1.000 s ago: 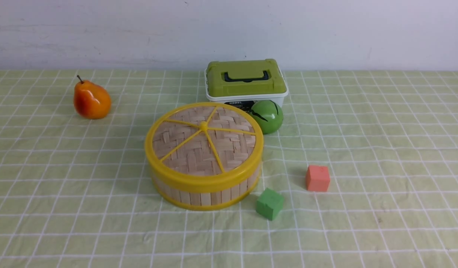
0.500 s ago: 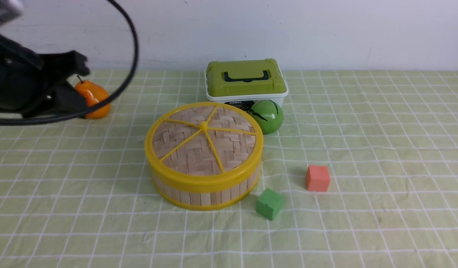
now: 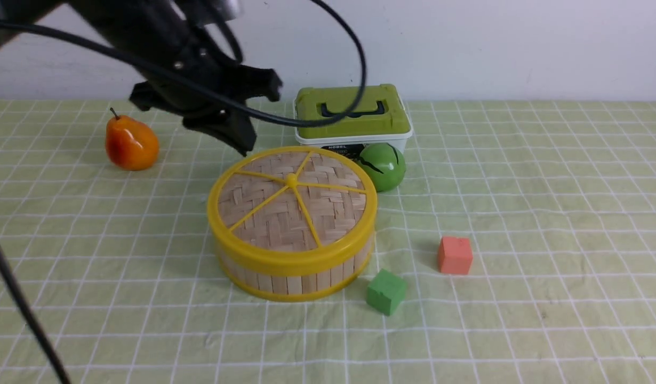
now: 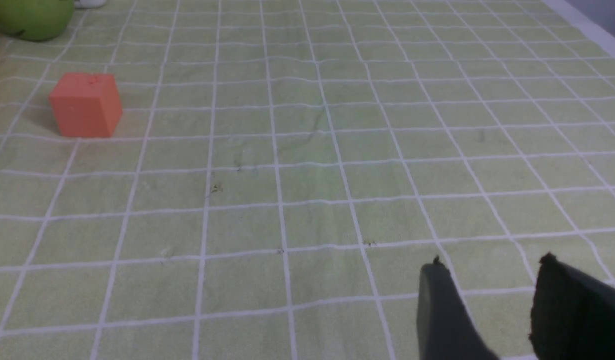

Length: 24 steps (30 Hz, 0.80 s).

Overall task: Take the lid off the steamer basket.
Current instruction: Use the left arm to lift the lid of the steamer

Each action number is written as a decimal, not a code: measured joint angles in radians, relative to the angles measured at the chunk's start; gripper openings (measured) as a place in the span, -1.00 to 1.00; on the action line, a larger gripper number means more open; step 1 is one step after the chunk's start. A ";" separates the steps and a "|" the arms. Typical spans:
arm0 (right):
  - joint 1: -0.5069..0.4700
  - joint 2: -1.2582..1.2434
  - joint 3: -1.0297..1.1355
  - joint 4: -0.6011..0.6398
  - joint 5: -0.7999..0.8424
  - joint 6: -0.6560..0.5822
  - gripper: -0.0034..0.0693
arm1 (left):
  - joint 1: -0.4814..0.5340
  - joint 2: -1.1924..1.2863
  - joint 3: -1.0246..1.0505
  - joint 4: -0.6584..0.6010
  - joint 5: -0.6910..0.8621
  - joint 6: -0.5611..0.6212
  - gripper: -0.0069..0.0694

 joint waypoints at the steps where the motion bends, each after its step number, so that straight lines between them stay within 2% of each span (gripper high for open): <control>1: 0.000 0.000 0.000 0.000 0.000 0.000 -0.24 | -0.022 0.036 -0.063 0.046 0.012 -0.006 -0.78; 5: 0.000 0.000 0.000 0.000 0.000 0.000 -0.24 | -0.059 0.137 -0.166 0.109 0.034 -0.010 -0.52; 10: 0.000 0.000 0.000 0.000 0.000 0.000 -0.24 | -0.064 0.235 -0.218 0.119 0.038 -0.012 -0.09; 13: 0.000 0.000 0.000 0.000 0.000 0.000 -0.24 | -0.064 0.280 -0.222 0.118 0.031 -0.014 0.06; 24: 0.000 0.000 0.000 0.000 0.000 0.000 -0.24 | -0.064 0.343 -0.225 0.099 -0.024 -0.011 0.11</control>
